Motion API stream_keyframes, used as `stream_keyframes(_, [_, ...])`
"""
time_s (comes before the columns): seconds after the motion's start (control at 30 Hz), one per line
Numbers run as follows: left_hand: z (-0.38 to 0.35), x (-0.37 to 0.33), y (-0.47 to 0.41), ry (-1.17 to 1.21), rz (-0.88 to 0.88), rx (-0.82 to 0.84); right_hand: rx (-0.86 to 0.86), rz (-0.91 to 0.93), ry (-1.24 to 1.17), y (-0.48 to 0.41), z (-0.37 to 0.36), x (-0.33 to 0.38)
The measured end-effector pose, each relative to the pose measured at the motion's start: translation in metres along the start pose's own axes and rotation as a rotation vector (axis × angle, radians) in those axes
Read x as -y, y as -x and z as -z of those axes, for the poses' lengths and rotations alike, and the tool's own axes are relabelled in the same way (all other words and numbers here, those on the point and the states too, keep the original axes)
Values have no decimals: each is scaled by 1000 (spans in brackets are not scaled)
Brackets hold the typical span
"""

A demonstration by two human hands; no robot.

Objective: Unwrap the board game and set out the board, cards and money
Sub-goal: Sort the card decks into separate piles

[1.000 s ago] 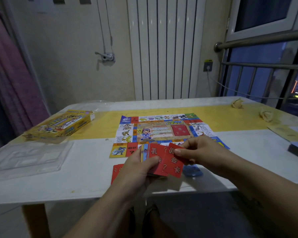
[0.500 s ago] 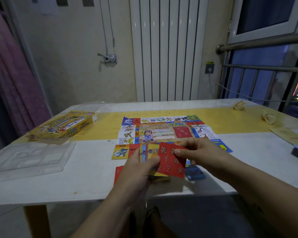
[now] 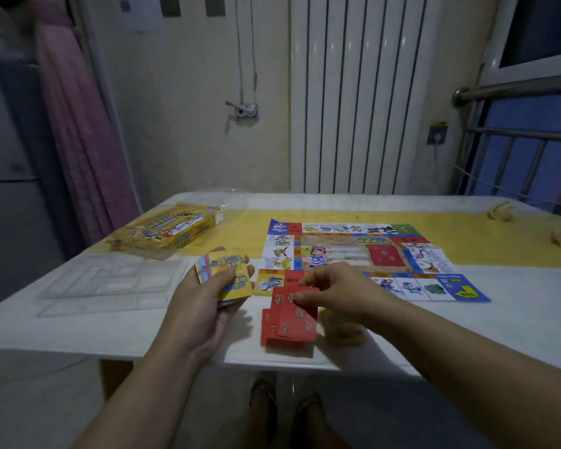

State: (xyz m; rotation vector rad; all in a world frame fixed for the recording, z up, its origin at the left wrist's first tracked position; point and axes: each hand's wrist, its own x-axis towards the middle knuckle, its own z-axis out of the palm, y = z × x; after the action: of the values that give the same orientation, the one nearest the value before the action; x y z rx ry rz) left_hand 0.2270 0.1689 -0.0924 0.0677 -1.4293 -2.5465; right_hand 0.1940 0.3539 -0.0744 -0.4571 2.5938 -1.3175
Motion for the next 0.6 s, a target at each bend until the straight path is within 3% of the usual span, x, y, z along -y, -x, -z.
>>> stream_keyframes(0.3, [32, -6, 2, 34, 44, -56, 27, 1, 131, -20, -22, 2])
stream_keyframes(0.5, [28, 1, 9, 32, 108, -27, -148, 82, 640, -22, -36, -3])
stream_keyframes(0.53, [26, 2, 11, 19, 121, -14, -190, 103, 636, -20, -35, -4])
stream_keyframes(0.6, [20, 4, 16, -3, 140, 21, -243, 161, 379, -16, -31, 0])
